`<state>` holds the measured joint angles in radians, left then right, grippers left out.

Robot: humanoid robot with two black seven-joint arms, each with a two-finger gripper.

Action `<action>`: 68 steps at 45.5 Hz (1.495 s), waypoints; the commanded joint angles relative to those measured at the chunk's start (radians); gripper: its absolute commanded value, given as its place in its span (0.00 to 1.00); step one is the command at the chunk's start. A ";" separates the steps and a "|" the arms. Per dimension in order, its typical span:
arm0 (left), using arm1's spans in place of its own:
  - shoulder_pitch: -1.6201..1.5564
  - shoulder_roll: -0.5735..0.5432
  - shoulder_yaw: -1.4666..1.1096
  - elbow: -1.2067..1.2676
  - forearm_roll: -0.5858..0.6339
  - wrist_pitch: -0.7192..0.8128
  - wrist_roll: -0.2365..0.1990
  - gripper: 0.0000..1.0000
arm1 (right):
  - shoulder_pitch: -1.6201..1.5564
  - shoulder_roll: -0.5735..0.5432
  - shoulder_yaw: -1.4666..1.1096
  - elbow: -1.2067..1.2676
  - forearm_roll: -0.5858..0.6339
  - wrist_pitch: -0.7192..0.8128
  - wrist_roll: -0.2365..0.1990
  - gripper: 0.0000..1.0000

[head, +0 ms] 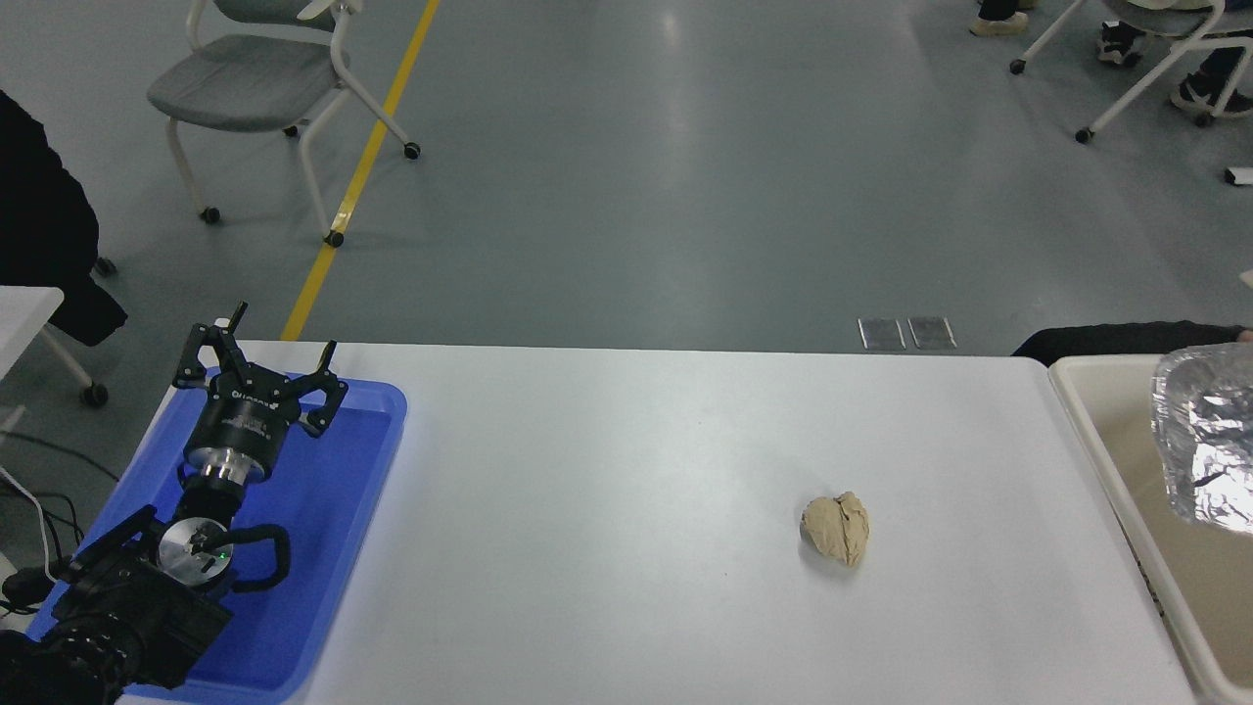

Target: Pick up foil plate and place in dustbin

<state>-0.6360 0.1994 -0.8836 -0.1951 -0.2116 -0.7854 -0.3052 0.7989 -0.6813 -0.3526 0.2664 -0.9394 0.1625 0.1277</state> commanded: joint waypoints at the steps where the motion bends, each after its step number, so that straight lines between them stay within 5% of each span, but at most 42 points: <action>1: -0.001 0.000 0.000 0.000 0.000 0.000 0.000 1.00 | -0.106 0.094 0.050 -0.079 0.047 -0.063 -0.010 0.00; 6: 0.001 0.000 0.000 0.000 0.000 0.000 0.000 1.00 | -0.106 0.094 0.055 -0.079 0.047 -0.074 -0.011 0.00; 7: -0.001 0.000 0.000 -0.003 0.000 0.000 0.000 1.00 | -0.106 0.095 0.057 -0.079 0.048 -0.075 -0.011 0.08; 10: -0.001 0.000 0.000 0.000 0.000 0.000 0.000 1.00 | -0.106 0.098 0.061 -0.079 0.054 -0.083 -0.016 0.85; 11: -0.001 0.000 0.000 0.000 0.000 0.000 0.000 1.00 | -0.106 0.098 0.064 -0.078 0.059 -0.083 -0.016 1.00; 31: -0.002 -0.002 0.000 0.000 0.000 0.000 0.000 1.00 | 0.011 0.088 0.055 0.013 0.053 -0.069 -0.014 1.00; 37: -0.002 -0.003 0.000 -0.003 0.000 0.000 0.000 1.00 | 0.209 -0.076 -0.051 0.275 0.028 -0.040 -0.031 1.00; 46: -0.002 -0.003 0.000 0.000 0.000 0.000 0.000 1.00 | 0.612 -0.172 -0.371 0.617 0.031 0.075 -0.059 1.00; 61: -0.002 -0.003 0.000 -0.003 0.000 0.000 0.000 1.00 | 1.148 -0.060 -0.686 0.962 0.065 0.415 -0.057 1.00; 68: -0.002 -0.002 0.000 0.000 0.000 0.000 0.000 1.00 | 1.215 0.017 -0.687 1.060 0.246 0.529 -0.059 1.00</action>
<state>-0.6382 0.1966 -0.8836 -0.1962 -0.2117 -0.7854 -0.3053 1.7921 -0.7517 -0.9453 1.1298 -0.8592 0.4976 0.0723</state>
